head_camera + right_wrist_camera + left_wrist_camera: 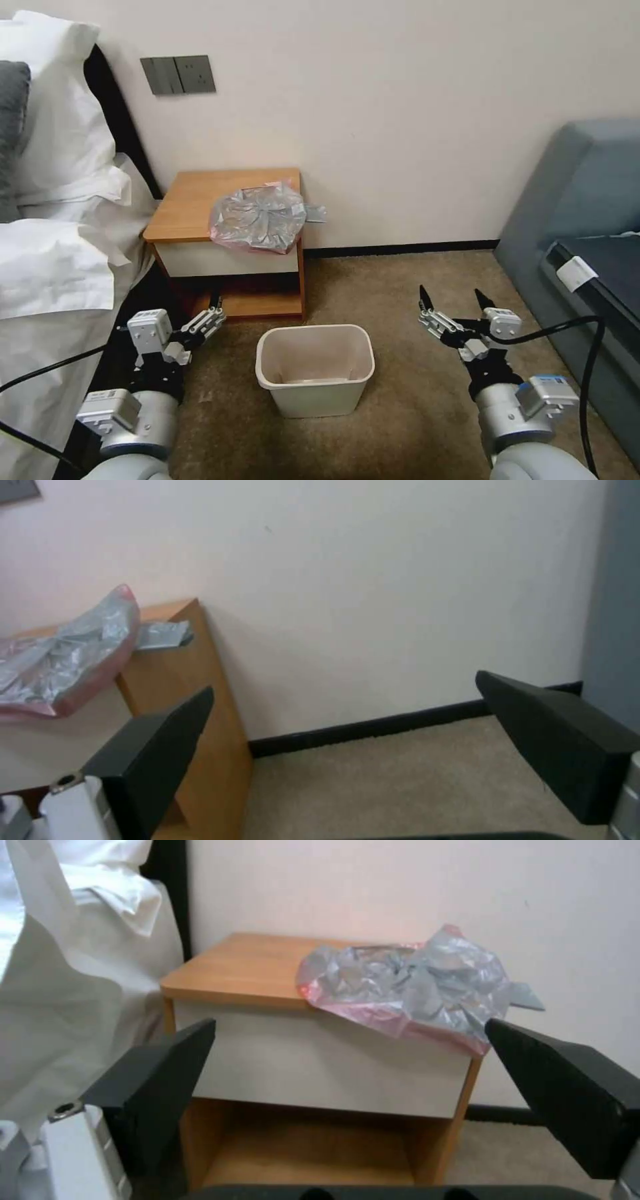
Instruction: Pick up the garbage bag from the table and place it over the trash can.
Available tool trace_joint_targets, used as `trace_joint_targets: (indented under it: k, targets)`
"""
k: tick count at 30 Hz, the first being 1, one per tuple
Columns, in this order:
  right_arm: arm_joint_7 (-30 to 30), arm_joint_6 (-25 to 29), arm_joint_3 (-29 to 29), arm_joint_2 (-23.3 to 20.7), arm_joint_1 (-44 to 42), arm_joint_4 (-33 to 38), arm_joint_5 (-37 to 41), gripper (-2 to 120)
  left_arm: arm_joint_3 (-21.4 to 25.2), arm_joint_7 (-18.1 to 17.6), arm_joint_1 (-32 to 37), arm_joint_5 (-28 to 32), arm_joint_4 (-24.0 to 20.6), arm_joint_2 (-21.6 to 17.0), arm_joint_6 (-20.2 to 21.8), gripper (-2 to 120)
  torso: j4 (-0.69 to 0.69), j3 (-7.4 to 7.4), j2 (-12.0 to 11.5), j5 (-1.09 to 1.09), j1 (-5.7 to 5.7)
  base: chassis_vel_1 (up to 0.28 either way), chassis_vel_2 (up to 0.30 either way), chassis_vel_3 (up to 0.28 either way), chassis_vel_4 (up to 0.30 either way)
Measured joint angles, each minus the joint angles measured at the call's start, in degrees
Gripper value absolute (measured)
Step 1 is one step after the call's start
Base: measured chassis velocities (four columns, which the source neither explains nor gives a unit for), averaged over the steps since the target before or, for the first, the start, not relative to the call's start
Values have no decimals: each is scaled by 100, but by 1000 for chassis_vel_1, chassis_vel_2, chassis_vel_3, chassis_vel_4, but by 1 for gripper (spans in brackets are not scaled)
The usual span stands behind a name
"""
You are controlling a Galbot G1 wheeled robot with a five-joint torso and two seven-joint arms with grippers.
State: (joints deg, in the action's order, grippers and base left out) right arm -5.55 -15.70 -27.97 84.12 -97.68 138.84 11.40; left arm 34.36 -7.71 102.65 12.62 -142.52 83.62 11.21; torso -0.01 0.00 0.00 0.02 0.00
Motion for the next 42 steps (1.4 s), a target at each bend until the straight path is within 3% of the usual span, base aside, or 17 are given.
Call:
trace_joint_targets:
  k: [3, 6, 7, 10, 11, 14, 15, 17, 18, 22, 32, 42]
  targets:
    - [-77, -55, 28, -43, 97, -29, 253, 100, 1, 0, 18, -116, 32, 13, 4, 100, 0, 0, 0, -2, 0, 0, 0, 0, 0]
    - [-366, -293, 121, -143, 399, -94, 1296, 100, -10, 8, 67, -218, 32, 28, -67, 100, 0, 0, 0, -2, 0, 0, 0, 0, 0]
    - [-366, -293, 121, -143, 399, -94, 1296, 100, -10, 8, 67, -218, 32, 28, -67, 100, 0, 0, 0, -2, 0, 0, 0, 0, 0]
    - [-846, -569, 205, -304, 938, -288, 3126, 100, -2, -14, 119, -258, -58, 30, -72, 100, 1, 0, 0, -1, 0, 0, 0, 0, 0]
    - [-846, -569, 205, -304, 938, -288, 3126, 100, -2, -14, 119, -258, -58, 30, -72, 100, 1, 0, 0, -1, 0, 0, 0, 0, 0]
    - [-1198, -782, 261, -392, 1465, -714, 4998, 100, 44, -40, 205, -251, -81, 24, -78, 100, 0, 0, 0, -2, 0, 0, 0, 0, 0]
    - [-1198, -782, 261, -392, 1465, -714, 4998, 100, 44, -40, 205, -251, -81, 24, -78, 100, 0, 0, 0, -2, 0, 0, 0, 0, 0]
    - [-1212, -851, 346, -396, 1798, -1156, 5912, 100, 59, -49, 304, -232, -82, 33, -101, 100, 0, 0, 0, -2, 0, 0, 0, 0, 0]
    - [-1212, -851, 346, -396, 1798, -1156, 5912, 100, 59, -49, 304, -232, -82, 33, -101, 100, 0, 0, 0, -2, 0, 0, 0, 0, 0]
    - [-1111, -993, 492, -259, 2547, -1949, 7190, 100, 57, -51, 451, -127, -82, 70, -217, 100, 1, 0, 0, -1, 0, 0, 0, 0, 0]
    - [-973, -1013, 746, 11, 3907, -3421, 7767, 100, 61, -51, 643, -51, -82, 100, -227, 100, 0, 1, 0, -2, 0, 0, 0, 0, 0]
    - [-631, -889, 943, 350, 5176, -5166, 7576, 100, 60, -50, 777, 130, -81, 144, -227, 100, 1, 1, 0, -2, 0, 0, 0, 0, 0]
